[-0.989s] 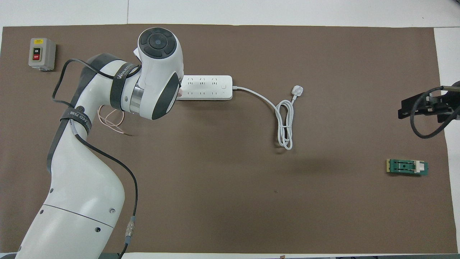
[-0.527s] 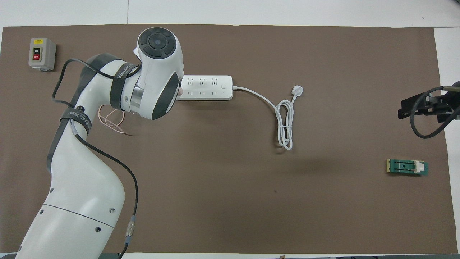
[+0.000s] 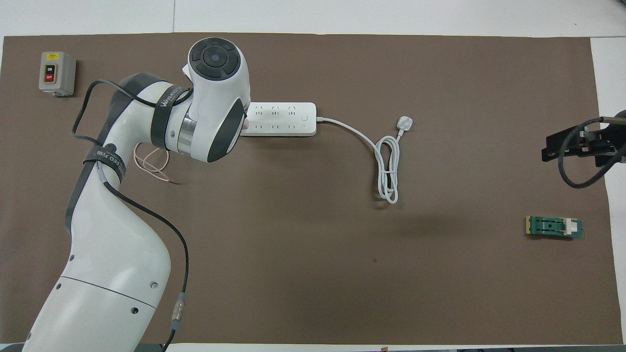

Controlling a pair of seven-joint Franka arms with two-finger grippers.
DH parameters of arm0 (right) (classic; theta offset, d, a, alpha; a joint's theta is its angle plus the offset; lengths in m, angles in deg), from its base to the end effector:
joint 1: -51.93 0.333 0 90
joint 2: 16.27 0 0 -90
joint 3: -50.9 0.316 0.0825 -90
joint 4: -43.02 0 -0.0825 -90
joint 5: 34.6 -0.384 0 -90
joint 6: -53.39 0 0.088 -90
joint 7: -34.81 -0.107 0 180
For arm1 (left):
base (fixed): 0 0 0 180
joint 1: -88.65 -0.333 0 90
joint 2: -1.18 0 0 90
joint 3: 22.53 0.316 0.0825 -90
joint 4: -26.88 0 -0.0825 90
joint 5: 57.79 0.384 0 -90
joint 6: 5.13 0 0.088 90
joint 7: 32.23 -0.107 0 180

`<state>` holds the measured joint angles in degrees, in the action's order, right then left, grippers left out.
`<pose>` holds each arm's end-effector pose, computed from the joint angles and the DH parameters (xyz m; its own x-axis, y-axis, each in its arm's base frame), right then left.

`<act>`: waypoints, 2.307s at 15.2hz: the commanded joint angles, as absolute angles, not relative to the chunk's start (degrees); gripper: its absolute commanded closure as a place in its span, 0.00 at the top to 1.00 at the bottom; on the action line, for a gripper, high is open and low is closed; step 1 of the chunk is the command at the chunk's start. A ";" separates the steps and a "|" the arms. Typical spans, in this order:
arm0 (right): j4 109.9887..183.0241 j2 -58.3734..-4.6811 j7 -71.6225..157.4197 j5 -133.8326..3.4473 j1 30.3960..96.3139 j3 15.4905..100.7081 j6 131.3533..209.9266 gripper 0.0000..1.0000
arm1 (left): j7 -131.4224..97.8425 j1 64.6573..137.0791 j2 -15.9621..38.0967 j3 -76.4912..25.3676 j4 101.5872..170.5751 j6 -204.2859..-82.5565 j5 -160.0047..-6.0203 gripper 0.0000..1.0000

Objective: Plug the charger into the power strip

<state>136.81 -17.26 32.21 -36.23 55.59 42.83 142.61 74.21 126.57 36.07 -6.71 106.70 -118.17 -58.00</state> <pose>0.5533 -0.0390 0.5828 0.9878 -0.1215 -0.0978 -0.1241 -0.9920 -0.0215 0.6479 -0.3052 0.3624 0.1396 0.9789 0.1494 0.9887 -0.1461 0.0328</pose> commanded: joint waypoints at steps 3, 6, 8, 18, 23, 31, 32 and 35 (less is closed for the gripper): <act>137.41 -16.45 33.05 -35.83 55.18 43.25 142.69 1.00 | 74.99 126.80 36.95 -6.27 106.07 -119.73 -57.61 0.00; 137.41 -16.45 33.05 -35.83 55.18 43.25 142.69 1.00 | 74.99 126.88 36.87 -6.27 106.95 -120.53 -57.70 0.00; 137.41 -16.45 33.05 -35.83 55.18 43.25 142.69 1.00 | 74.99 127.06 36.60 -6.27 107.56 -120.53 -57.70 0.00; 137.41 -16.45 33.05 -35.83 55.18 43.25 142.69 1.00 | 74.82 127.24 35.37 -6.27 110.73 -120.09 -57.52 0.00; 137.41 -16.45 33.05 -35.83 55.18 43.25 142.69 1.00 | 74.82 127.32 34.76 -6.27 111.96 -120.17 -57.52 0.00; 137.41 -16.45 33.05 -35.83 55.18 43.25 142.69 1.00 | 74.73 127.76 34.41 -6.28 113.72 -122.99 -57.52 0.00; 137.41 -16.45 33.05 -35.83 55.18 43.25 142.69 1.00 | 74.82 127.85 34.41 -6.27 113.72 -122.81 -57.52 0.00; 137.41 -16.45 33.05 -35.83 55.18 43.25 142.69 1.00 | 74.90 128.38 34.93 -6.27 113.28 -122.11 -57.52 0.00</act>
<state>136.81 -17.26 32.21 -36.23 55.59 42.83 142.61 74.21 126.76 35.57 -6.80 109.79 -121.24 -57.96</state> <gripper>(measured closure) 0.000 0.687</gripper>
